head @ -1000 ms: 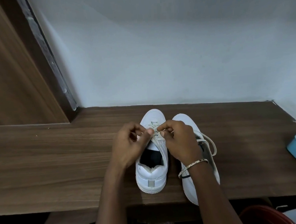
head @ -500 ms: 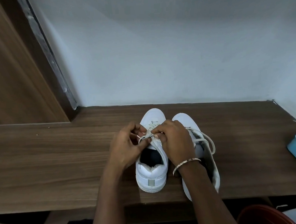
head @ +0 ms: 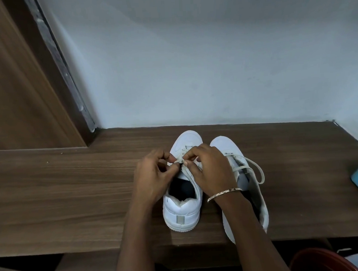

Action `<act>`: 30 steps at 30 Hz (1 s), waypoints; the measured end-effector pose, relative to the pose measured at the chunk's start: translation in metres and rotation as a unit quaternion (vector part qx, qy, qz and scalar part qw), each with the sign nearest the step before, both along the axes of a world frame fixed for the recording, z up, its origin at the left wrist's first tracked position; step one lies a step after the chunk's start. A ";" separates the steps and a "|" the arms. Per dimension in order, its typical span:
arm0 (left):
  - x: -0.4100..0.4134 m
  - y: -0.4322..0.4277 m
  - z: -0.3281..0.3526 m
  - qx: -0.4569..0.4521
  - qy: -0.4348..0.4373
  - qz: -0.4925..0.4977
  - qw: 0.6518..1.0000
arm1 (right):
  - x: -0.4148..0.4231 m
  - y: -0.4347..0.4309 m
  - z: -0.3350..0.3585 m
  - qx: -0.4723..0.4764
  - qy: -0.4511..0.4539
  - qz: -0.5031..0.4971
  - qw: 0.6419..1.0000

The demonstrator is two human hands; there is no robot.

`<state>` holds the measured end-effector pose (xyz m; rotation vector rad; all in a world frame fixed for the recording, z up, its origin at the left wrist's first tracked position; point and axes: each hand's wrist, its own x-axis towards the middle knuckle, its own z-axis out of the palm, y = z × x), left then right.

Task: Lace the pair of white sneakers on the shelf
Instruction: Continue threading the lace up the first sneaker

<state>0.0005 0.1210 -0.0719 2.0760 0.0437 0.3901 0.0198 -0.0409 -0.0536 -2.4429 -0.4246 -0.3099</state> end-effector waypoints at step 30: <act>0.002 -0.004 0.000 -0.129 0.072 0.046 0.988 | 0.002 0.005 0.015 0.415 0.351 -0.080 0.835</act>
